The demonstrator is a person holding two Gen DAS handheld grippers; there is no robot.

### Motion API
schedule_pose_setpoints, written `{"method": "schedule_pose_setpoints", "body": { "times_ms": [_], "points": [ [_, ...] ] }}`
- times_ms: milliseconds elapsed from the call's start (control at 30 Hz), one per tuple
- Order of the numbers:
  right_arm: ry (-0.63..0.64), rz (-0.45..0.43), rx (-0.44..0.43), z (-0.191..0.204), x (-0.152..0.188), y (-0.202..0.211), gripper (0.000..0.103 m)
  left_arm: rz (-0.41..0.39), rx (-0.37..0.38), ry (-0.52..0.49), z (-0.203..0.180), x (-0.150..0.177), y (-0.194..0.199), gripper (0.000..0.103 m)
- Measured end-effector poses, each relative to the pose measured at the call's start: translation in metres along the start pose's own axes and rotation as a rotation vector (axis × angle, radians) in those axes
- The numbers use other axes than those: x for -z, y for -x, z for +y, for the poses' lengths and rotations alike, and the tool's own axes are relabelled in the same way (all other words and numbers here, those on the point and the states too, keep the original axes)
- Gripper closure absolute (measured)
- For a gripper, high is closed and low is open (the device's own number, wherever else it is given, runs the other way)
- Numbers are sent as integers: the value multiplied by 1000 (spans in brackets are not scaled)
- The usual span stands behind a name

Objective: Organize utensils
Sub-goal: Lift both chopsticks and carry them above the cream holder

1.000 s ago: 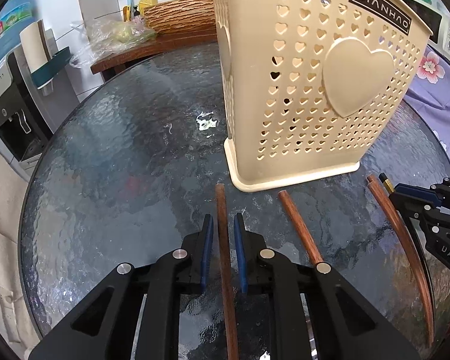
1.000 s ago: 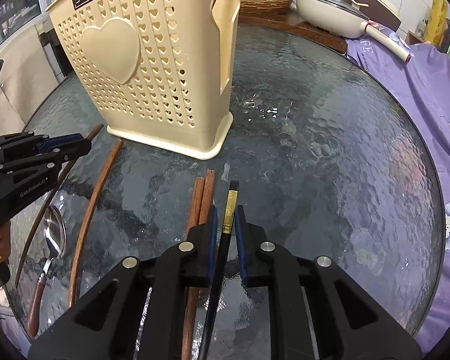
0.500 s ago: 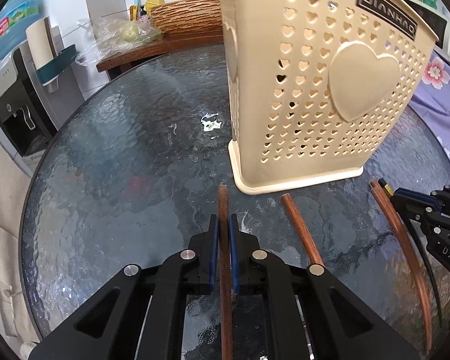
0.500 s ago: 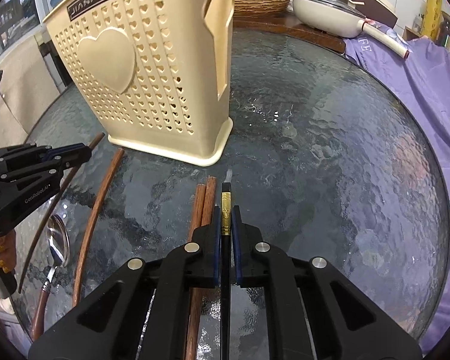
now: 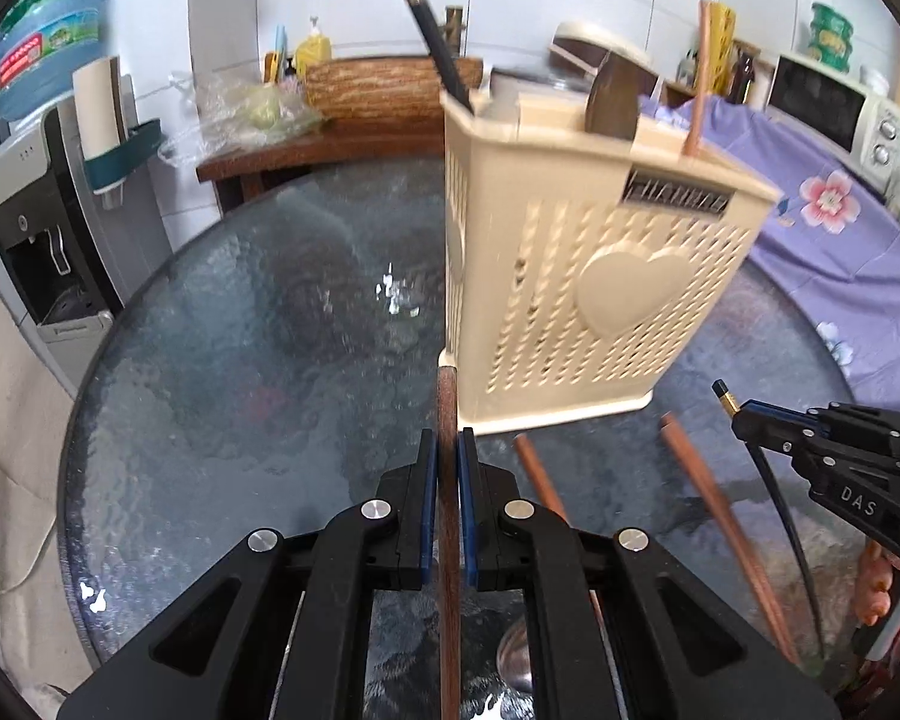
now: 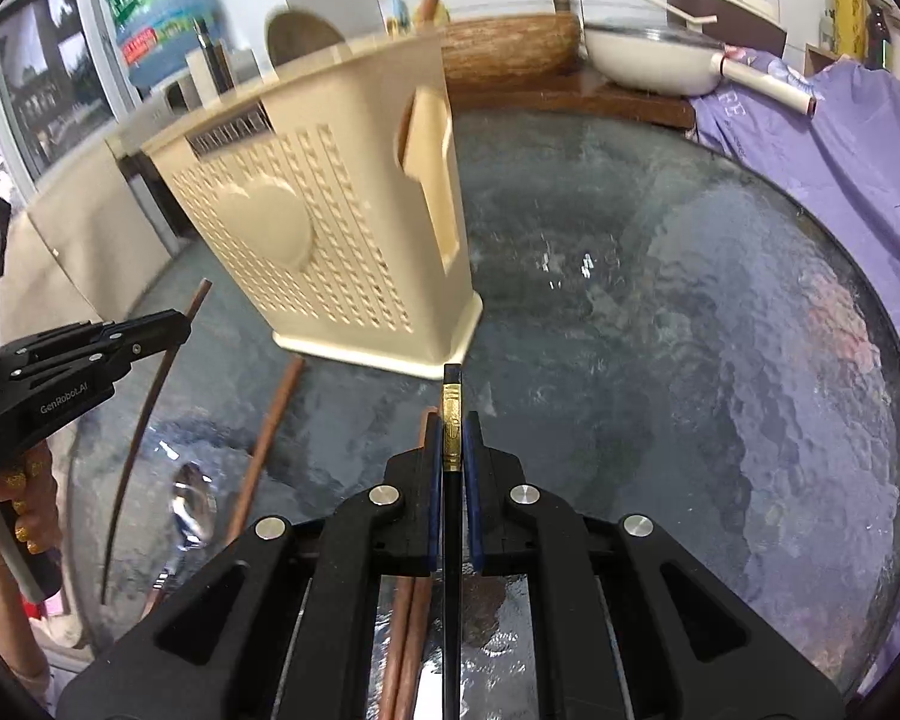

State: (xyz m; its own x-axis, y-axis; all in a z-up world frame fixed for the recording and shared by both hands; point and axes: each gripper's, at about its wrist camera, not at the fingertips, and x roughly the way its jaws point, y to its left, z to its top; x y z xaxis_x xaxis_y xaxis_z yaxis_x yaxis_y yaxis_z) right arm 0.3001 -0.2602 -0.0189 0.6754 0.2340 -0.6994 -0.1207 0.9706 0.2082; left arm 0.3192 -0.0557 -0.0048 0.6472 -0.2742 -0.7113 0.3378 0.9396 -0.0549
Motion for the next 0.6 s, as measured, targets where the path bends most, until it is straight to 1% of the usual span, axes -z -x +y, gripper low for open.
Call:
{"method": "schedule_pose_setpoints", "body": {
  "times_ms": [133, 233, 433, 600],
  "points": [
    [-14, -50, -48, -1, -6, 20, 96, -50, 20, 9, 3, -6, 24, 96],
    [4, -100, -56, 3, -11, 40, 96, -81, 37, 15, 4, -9, 40, 96],
    [24, -169, -89, 11, -20, 74, 96, -161, 49, -4, -2, -16, 76, 96],
    [47, -206, -97, 20, -23, 95, 96, -208, 51, -25, -5, -20, 98, 96]
  ]
}}
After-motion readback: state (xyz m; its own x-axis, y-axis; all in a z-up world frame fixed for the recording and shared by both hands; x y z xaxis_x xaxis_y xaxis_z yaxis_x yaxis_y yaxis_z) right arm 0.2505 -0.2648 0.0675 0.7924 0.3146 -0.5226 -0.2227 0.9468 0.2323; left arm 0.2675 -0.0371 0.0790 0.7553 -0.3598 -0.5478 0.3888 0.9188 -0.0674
